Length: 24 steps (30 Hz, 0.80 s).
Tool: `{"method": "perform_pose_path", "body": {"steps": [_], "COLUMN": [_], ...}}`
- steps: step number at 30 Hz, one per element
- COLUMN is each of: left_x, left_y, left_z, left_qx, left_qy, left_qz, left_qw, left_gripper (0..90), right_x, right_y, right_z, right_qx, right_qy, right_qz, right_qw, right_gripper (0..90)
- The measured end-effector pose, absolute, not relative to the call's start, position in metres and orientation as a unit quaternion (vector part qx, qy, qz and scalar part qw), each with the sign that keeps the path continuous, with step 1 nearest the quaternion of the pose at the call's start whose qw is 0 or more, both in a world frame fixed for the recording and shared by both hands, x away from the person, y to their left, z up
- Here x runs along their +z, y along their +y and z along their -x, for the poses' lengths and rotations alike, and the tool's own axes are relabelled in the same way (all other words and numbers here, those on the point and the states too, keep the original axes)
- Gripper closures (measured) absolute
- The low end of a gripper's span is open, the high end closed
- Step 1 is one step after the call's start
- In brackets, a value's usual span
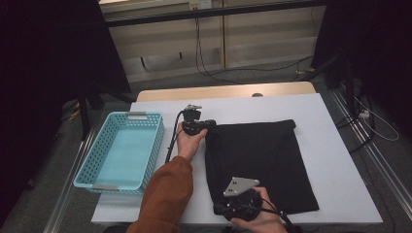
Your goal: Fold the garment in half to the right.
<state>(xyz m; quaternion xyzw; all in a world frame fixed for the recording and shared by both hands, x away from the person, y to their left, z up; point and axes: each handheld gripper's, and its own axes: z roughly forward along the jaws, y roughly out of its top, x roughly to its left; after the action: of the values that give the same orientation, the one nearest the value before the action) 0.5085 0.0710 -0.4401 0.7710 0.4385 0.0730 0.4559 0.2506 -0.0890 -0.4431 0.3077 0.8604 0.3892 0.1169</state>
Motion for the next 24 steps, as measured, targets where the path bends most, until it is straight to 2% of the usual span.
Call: {"method": "perform_pose_path", "body": {"steps": [3,5,14,19,24], "left_x": [-0.4389,-0.4389,-0.4383,-0.4352,-0.4319], "left_y": [0.0701,0.0695,0.0708,0.0725,0.0769], "left_z": [-0.5086,-0.5089,-0.5109,-0.5102,-0.511], "left_qx": [0.073,0.073,0.071,0.074,0.071], "left_qy": [0.437,0.438,0.442,0.442,0.445], "left_qz": [-0.771,-0.77,-0.767,-0.765,-0.76], "left_qw": [0.457,0.458,0.459,0.462,0.468], "left_gripper": [86.0,86.0,86.1,86.0,86.1], "right_x": [-0.446,-0.4472,-0.45,-0.4503,-0.4476], "right_y": [-0.0878,-0.0873,-0.084,-0.0846,-0.0832], "right_z": [-0.2501,-0.2502,-0.253,-0.2536,-0.2524], "right_qx": [0.384,0.384,0.38,0.38,0.383], "right_qy": [0.864,0.864,0.869,0.87,0.869], "right_qz": [-0.308,-0.309,-0.306,-0.305,-0.302], "right_qw": [0.108,0.1,0.08,0.077,0.079], "right_gripper": [49.4,54.5,65.0,79.2,83.9]}}
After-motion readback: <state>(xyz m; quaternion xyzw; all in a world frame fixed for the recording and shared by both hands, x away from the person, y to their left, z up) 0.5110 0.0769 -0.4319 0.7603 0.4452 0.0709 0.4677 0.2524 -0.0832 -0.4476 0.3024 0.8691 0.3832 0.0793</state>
